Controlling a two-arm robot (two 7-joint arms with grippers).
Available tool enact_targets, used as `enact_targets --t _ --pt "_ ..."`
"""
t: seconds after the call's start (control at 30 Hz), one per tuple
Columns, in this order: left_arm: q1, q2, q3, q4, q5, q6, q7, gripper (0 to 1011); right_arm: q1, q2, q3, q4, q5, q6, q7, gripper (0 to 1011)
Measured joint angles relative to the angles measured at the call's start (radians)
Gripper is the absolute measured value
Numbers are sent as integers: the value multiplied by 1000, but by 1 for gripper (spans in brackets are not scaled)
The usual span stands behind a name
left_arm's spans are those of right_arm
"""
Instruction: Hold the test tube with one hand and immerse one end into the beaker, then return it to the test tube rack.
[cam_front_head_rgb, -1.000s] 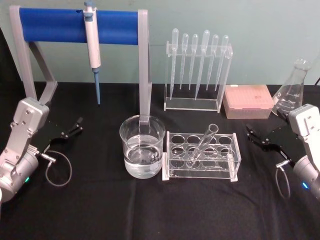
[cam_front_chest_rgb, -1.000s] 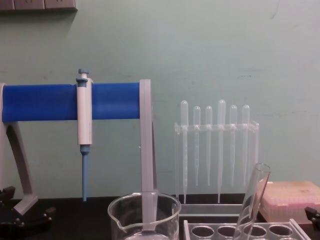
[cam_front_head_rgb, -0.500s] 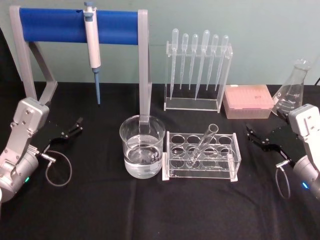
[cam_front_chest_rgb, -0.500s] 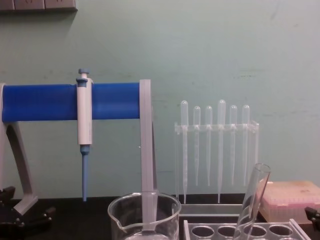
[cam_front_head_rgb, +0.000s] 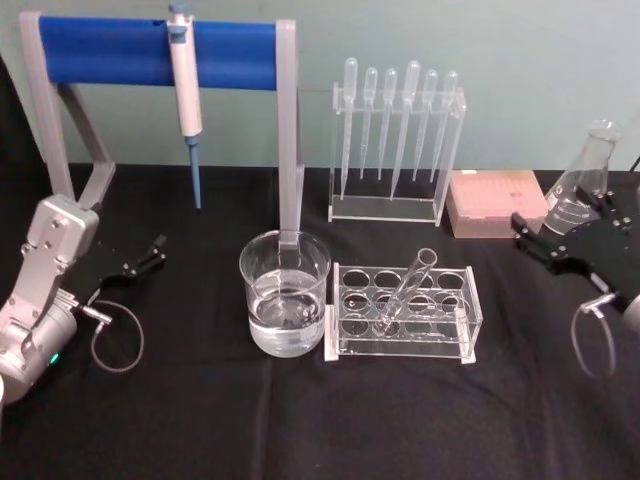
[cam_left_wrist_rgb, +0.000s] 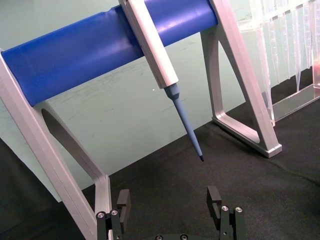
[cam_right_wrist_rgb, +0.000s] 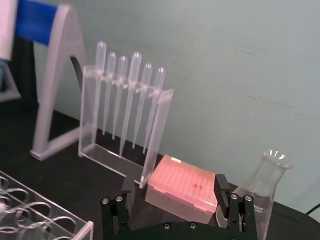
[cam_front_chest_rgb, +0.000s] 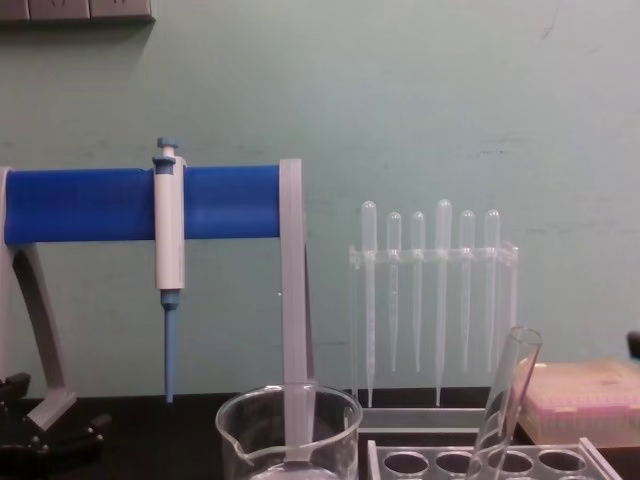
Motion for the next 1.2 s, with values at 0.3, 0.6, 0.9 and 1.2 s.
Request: enact_targets --t 0.3,0.6,0.9,1.2 --pt "0 0 0 0 0 0 0 1000 -132 98 120 -123 197 21 182 1003" --pt "0 0 0 0 0 0 0 1000 -231 164 145 -146 309 -13 445 1003" --pt "0 0 0 0 0 0 0 1000 -229 156 108 -155 294 -58 583 1003" --pt "0 0 0 0 0 0 0 1000 -183 92 66 -164 235 -31 558 1003"
